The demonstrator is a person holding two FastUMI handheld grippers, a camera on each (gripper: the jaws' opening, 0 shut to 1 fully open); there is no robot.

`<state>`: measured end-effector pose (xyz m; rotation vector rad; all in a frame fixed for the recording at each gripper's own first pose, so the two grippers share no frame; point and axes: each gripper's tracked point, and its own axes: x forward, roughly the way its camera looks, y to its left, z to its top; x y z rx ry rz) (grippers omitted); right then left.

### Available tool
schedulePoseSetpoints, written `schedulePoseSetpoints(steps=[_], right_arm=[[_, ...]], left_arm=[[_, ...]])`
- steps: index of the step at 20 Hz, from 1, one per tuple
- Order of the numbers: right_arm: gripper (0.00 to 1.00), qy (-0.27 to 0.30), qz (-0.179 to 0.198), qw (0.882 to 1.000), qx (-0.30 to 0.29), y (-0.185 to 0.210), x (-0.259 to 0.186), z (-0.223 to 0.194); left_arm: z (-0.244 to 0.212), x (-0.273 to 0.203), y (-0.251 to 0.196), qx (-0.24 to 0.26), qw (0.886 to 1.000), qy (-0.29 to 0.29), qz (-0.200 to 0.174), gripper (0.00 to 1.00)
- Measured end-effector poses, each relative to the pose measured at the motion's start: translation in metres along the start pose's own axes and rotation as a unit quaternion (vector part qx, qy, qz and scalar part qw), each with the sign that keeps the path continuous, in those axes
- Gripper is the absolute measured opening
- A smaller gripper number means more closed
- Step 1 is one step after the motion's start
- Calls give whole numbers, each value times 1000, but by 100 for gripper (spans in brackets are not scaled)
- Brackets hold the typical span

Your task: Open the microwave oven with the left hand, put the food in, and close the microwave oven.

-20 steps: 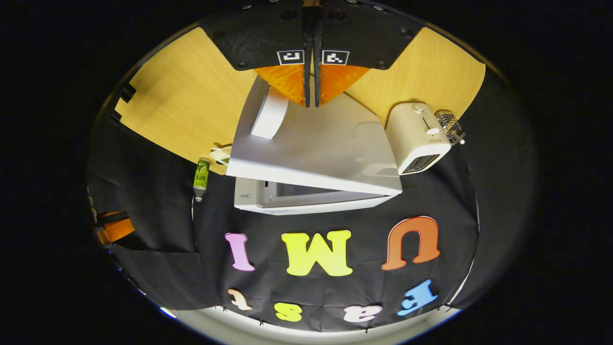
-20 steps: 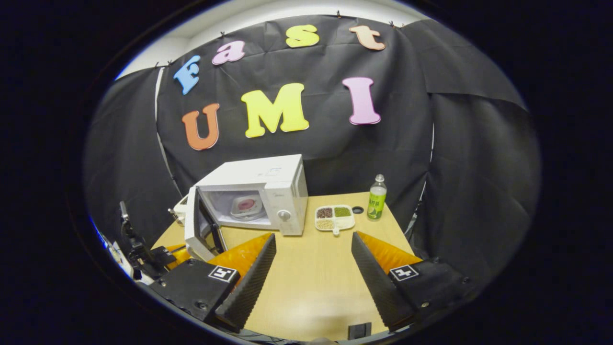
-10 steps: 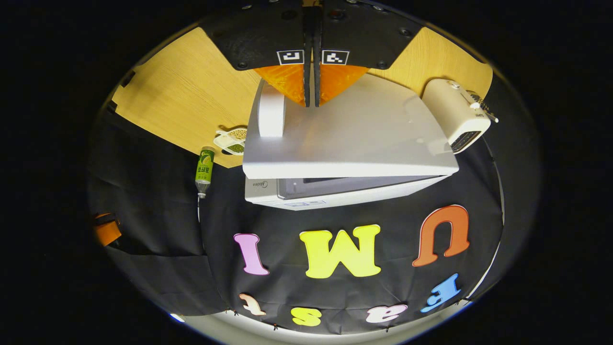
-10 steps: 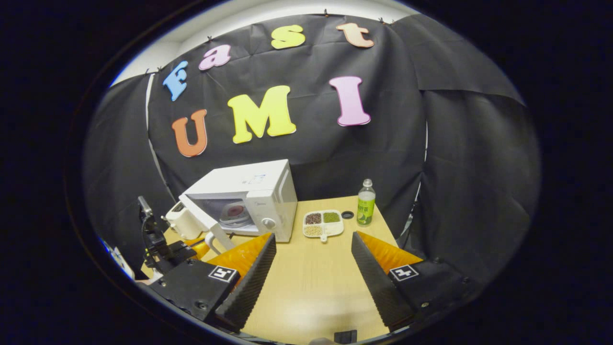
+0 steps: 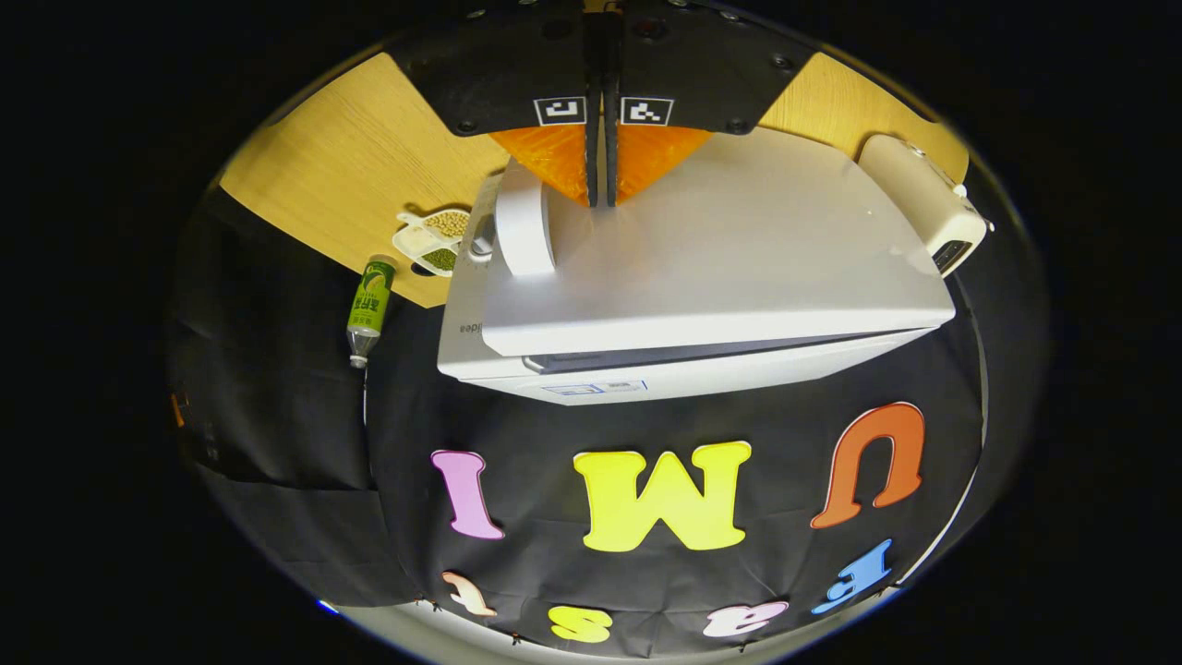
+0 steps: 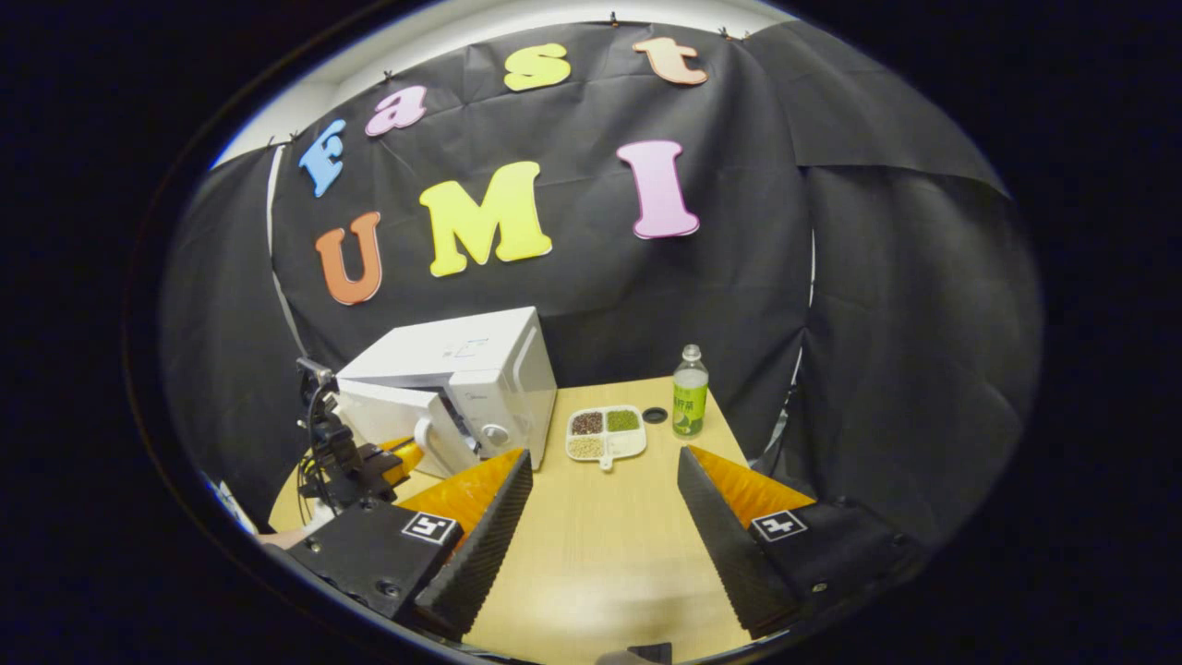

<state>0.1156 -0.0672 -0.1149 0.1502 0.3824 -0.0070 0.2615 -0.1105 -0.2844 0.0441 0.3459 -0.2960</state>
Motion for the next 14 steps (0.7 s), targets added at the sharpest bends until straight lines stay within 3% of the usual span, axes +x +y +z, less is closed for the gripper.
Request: schedulePoseSetpoints(steps=[2,3,12,13,14], right_arm=[[92,1,-4,1000,-3,-3,4,0],[100,4,-4,1000,-4,-5,6,0],[100,6,-4,1000,0,-18,21,11],[92,5,-2,1000,0,-14,22,11],[92,5,-2,1000,-2,-12,23,11]], left_arm=[[4,12,0,1,1000,-1,1,0],[4,15,-1,2,1000,-2,1,0],[5,21,1,3,1000,0,12,0],[6,21,0,4,1000,0,13,0],[6,22,0,4,1000,1,12,0]])
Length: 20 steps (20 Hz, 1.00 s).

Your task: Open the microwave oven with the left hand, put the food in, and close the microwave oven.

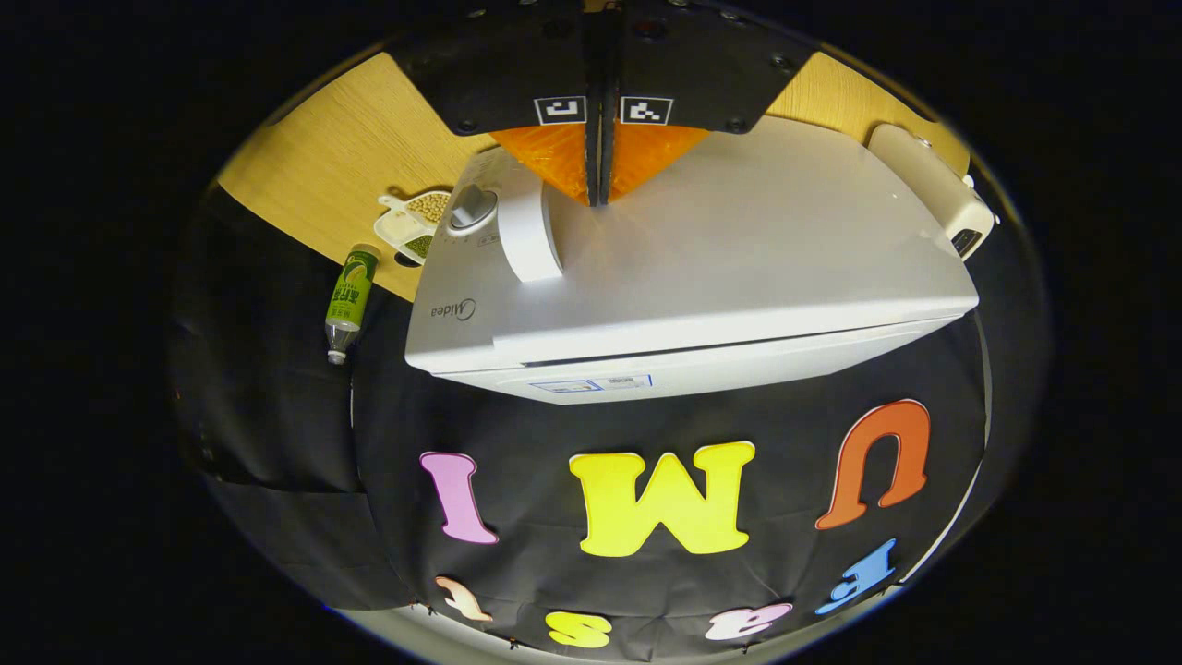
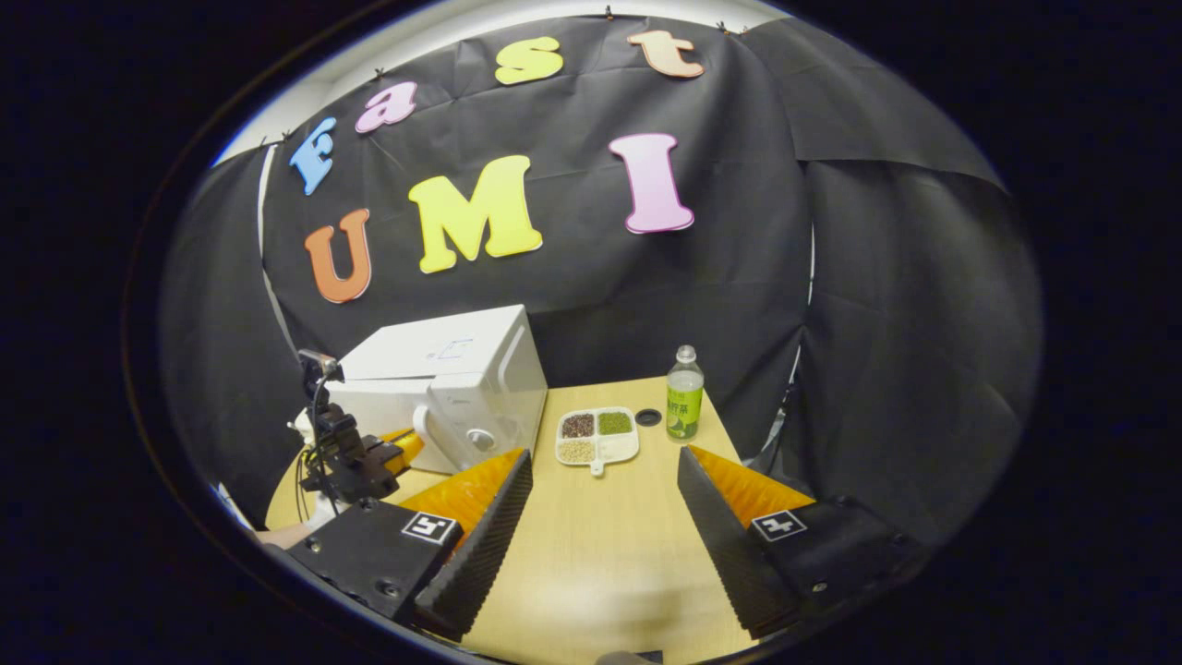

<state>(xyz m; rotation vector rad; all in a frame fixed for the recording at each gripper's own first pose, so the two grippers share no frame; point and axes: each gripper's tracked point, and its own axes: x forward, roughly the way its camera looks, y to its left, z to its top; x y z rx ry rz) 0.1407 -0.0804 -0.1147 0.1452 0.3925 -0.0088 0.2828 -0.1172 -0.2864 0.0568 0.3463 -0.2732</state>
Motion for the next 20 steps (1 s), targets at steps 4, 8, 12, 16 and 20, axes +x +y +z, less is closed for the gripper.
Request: schedulePoseSetpoints(steps=[4,8,12,16,20], right_arm=[[100,0,7,1000,8,7,2,-3],[92,-2,11,1000,4,11,3,-1],[100,-12,14,1000,3,17,0,2],[100,-22,17,1000,3,26,-5,3],[100,-32,14,999,-5,34,-14,2]], left_arm=[[-1,11,1,-10,1000,7,9,0],[2,4,1,-6,1000,15,13,0],[7,-13,5,2,1000,9,17,0],[2,-33,-4,9,1000,17,5,98],[8,-55,-7,10,1000,16,20,97]])
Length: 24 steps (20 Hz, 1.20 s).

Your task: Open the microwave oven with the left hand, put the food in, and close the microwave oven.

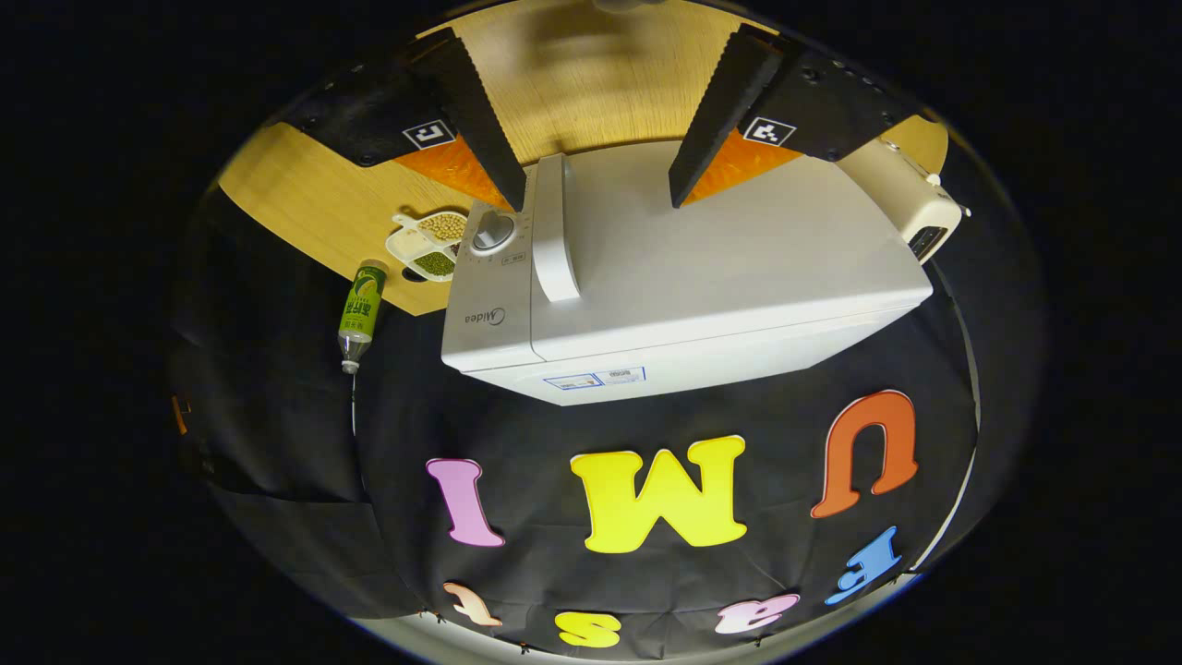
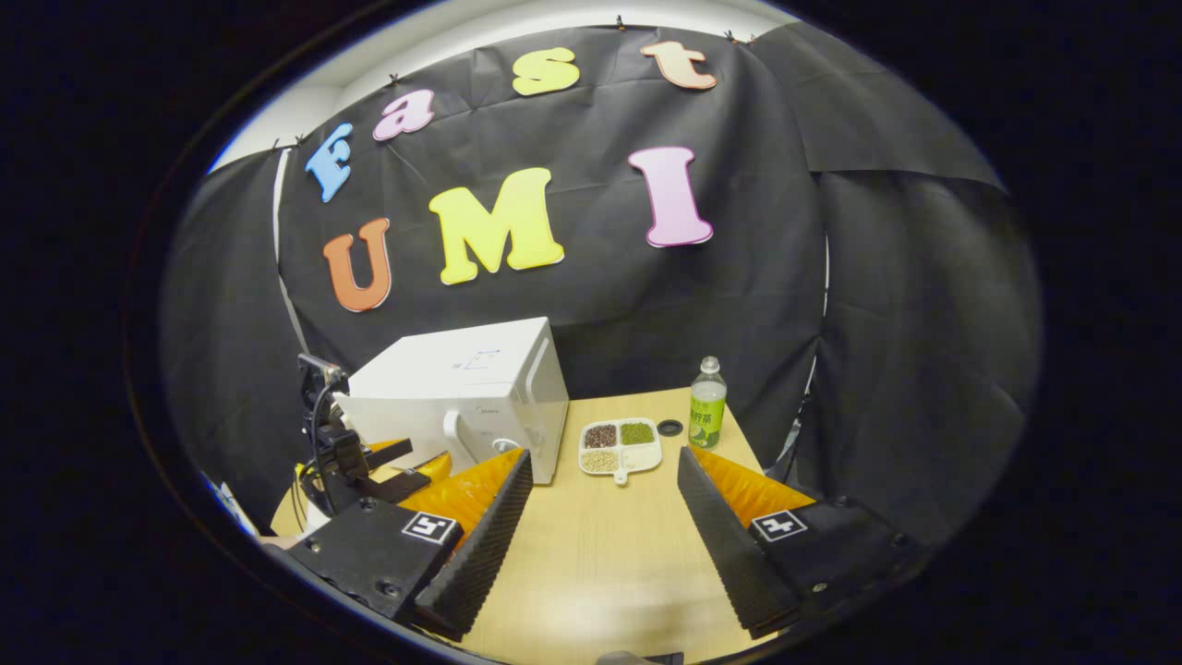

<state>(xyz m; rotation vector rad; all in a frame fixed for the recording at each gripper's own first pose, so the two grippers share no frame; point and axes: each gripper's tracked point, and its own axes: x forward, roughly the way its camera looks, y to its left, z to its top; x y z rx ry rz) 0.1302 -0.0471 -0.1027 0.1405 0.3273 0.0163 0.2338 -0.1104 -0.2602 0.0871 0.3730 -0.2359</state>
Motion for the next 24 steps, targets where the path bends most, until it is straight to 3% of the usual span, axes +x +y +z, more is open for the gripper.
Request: schedulePoseSetpoints(steps=[1,2,3,4,5,6,7,8,10,11,12,13,14,15,19,20,23,24], right_arm=[[92,-3,-3,1000,-2,2,-3,1],[100,-6,-3,1000,-1,5,-7,1],[92,-9,-3,1000,-1,9,-12,2],[92,-13,-4,1000,-2,13,-16,3],[100,-17,-4,1000,-5,17,-21,4],[91,-22,-4,1000,-7,21,-26,6],[100,-28,-5,1000,-10,25,-31,8],[91,-35,-6,999,-12,30,-35,10],[91,-46,-6,999,-12,41,-43,14],[100,-52,-5,999,-13,47,-47,16],[100,-59,-5,998,-17,52,-50,18],[92,-65,-6,998,-21,58,-53,21],[100,-73,-6,997,-25,65,-57,24],[91,-80,-5,996,-28,71,-62,28],[92,-105,-4,994,-43,93,-76,37],[100,-111,-2,993,-47,97,-80,39],[92,-123,2,991,-50,111,-90,44],[100,-126,4,991,-49,115,-94,45]], left_arm=[[5,-9,-3,-6,1000,-6,-4,97],[11,-19,-3,-7,1000,-12,-5,96],[16,-30,-1,-5,1000,-17,-3,96],[23,-43,4,-5,1000,-24,2,96],[31,-57,8,-6,999,-32,2,96],[38,-72,13,-12,999,-40,4,96],[45,-87,19,-20,999,-46,6,97],[52,-102,24,-23,998,-51,7,96],[62,-136,44,-20,998,-63,21,96],[66,-152,54,-23,997,-69,28,96],[69,-168,63,-26,996,-74,32,96],[72,-184,72,-28,996,-78,38,96],[74,-199,84,-26,995,-83,45,96],[76,-214,95,-24,994,-88,53,96],[86,-262,127,-25,991,-108,75,96],[87,-272,135,-25,990,-111,81,96],[101,-297,152,-38,985,-131,106,96],[106,-306,155,-40,983,-137,115,96]])
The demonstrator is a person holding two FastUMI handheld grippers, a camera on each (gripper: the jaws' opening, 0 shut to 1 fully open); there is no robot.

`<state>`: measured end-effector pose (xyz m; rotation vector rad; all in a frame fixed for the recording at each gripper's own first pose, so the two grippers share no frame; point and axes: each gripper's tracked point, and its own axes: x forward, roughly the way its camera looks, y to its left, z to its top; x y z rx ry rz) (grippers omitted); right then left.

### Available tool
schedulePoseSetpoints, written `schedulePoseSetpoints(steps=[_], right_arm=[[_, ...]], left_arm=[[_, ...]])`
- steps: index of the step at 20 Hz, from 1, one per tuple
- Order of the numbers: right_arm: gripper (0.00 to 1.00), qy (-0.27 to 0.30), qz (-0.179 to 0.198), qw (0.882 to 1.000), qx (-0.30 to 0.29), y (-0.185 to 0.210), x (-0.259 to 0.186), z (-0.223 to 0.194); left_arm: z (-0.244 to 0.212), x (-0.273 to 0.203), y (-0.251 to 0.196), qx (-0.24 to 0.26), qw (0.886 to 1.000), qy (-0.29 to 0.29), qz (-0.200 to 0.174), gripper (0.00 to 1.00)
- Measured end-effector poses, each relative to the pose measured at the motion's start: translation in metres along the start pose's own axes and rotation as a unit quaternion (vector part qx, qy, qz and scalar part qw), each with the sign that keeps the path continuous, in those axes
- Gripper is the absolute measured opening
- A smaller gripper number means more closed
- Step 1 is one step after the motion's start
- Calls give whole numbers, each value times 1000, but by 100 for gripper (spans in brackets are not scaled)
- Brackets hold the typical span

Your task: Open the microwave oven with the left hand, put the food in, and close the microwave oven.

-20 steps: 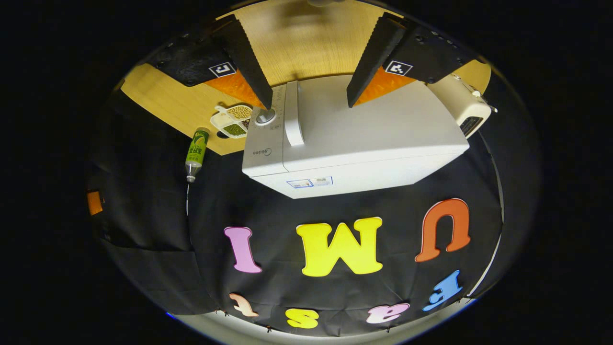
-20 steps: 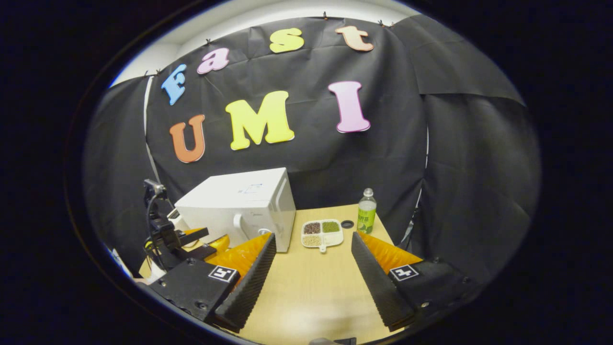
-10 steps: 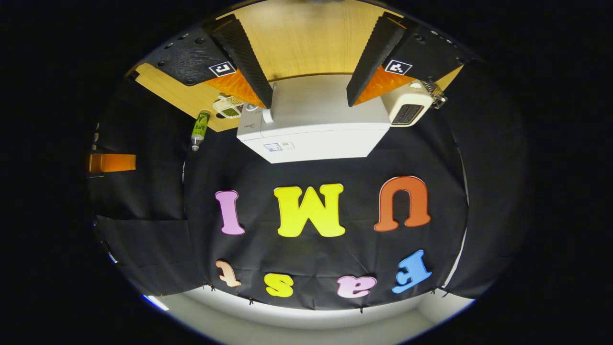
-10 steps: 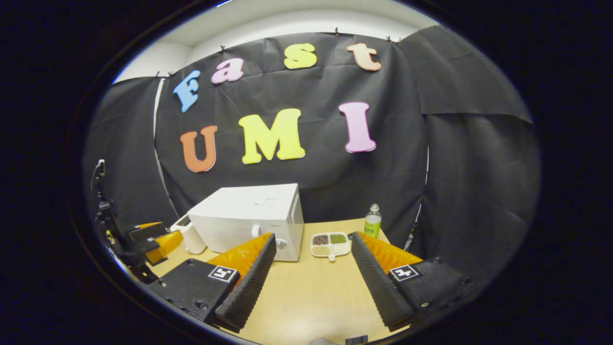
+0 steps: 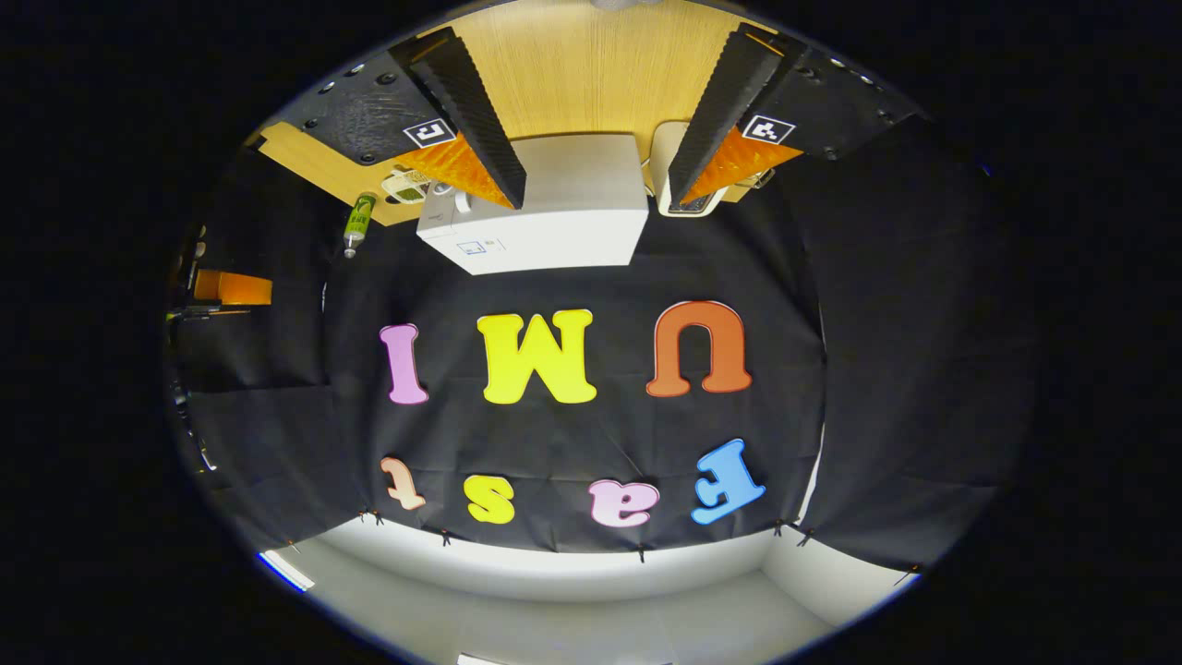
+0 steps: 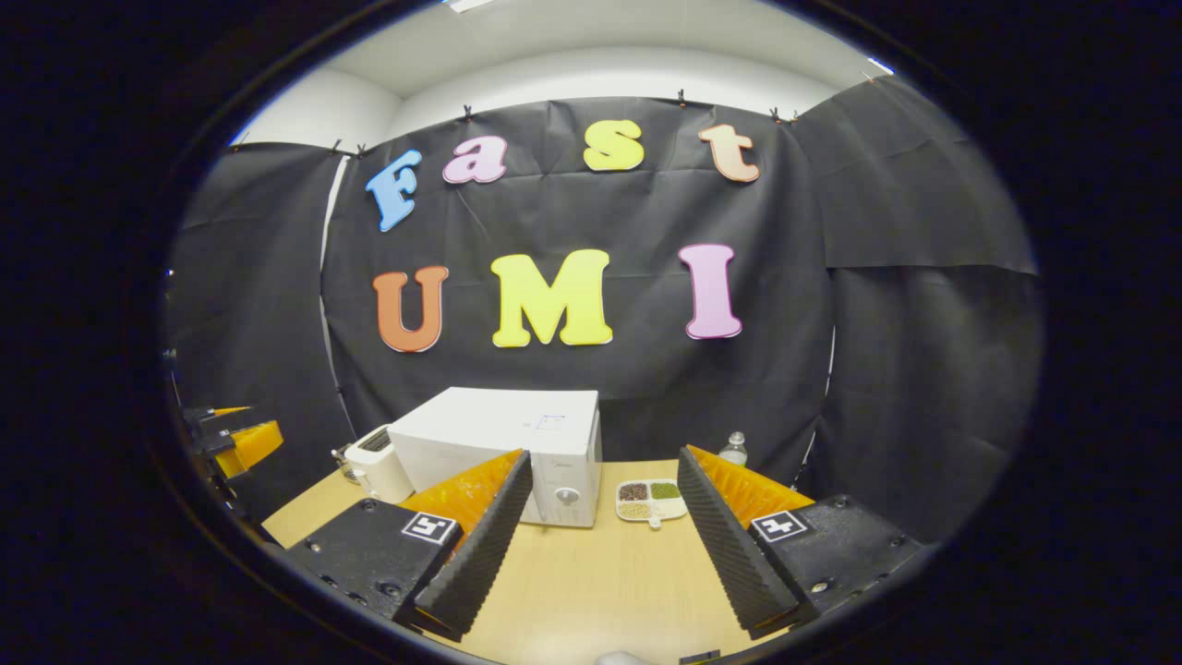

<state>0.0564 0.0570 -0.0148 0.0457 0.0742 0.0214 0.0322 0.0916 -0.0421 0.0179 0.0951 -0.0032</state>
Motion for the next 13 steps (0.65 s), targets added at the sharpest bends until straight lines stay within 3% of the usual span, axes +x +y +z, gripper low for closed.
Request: schedulePoseSetpoints(steps=[1,2,3,4,7,8,10,11,12,13], right_arm=[[92,-2,1,1000,0,3,-2,2],[100,-5,1,1000,0,5,-4,3],[100,-6,1,1000,1,7,-7,4],[92,-6,2,1000,2,9,-9,5],[92,-11,-1,1000,2,9,-16,10],[100,-13,-3,1000,2,9,-18,12],[100,-15,-7,1000,1,7,-21,15],[91,-15,-9,1000,0,6,-22,17],[92,-16,-9,1000,0,6,-23,17],[92,-16,-10,1000,0,6,-23,18]], left_arm=[[4,-4,0,1,1000,-5,-1,96],[10,-8,-3,4,1000,-11,-4,96],[15,-11,-4,7,1000,-16,-6,97],[18,-12,-5,11,1000,-19,-8,96],[30,-15,-7,12,999,-29,-17,96],[33,-16,-8,9,999,-33,-20,96],[39,-15,-10,6,999,-40,-23,96],[40,-14,-11,5,999,-42,-25,96],[42,-13,-11,4,999,-44,-26,96],[42,-12,-12,2,999,-44,-27,89]])
